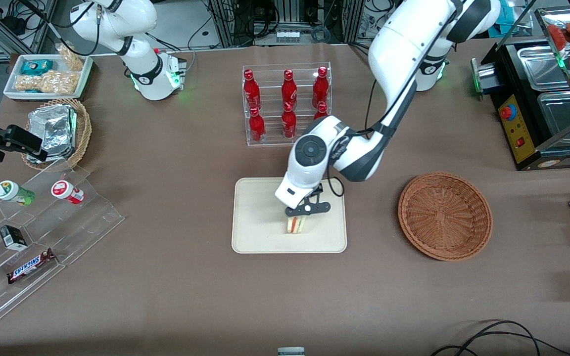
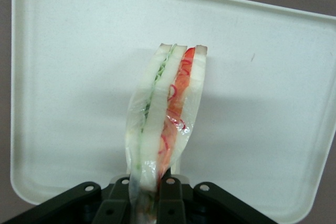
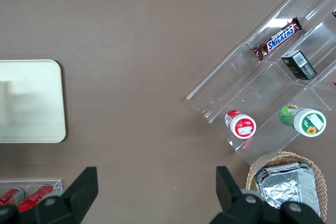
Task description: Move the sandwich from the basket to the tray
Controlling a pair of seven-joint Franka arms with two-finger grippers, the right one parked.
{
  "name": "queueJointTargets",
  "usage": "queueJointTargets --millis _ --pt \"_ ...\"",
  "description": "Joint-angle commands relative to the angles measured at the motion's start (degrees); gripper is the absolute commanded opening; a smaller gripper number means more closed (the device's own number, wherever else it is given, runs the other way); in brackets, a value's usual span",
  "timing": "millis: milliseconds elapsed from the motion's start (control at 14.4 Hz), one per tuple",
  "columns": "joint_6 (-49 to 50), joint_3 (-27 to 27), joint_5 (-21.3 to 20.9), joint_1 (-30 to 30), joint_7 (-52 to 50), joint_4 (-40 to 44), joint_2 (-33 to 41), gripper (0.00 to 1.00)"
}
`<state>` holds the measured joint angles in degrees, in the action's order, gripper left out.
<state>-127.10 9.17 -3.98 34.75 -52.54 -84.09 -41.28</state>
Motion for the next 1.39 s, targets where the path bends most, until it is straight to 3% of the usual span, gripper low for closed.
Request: queueJointTargets --millis 0,139,208,347,486,764,972,1319 --pt "-1.4 -0.7 -3.9 0.9 -5.4 3.1 -3.4 0.02" --pt "-3.7 -0.6 -4.0 1.9 -6.8 2.9 -3.9 0.06" --pt "-3.9 -0.6 -3.6 1.9 -7.1 2.8 -3.8 0.17" --pt "-3.9 -0.6 -3.4 1.7 -7.6 2.8 -3.1 1.0" --pt "-2.8 -0.7 -3.6 1.8 -9.8 2.4 -0.5 1.0" --pt "8.5 -1.3 -4.3 0.7 -12.5 0.1 10.4 1.0" --pt "20.3 -1.9 -3.3 -5.1 -10.3 -0.5 16.2 1.0" --pt "22.8 -2.1 -3.2 -14.8 2.6 -11.3 24.1 1.0"
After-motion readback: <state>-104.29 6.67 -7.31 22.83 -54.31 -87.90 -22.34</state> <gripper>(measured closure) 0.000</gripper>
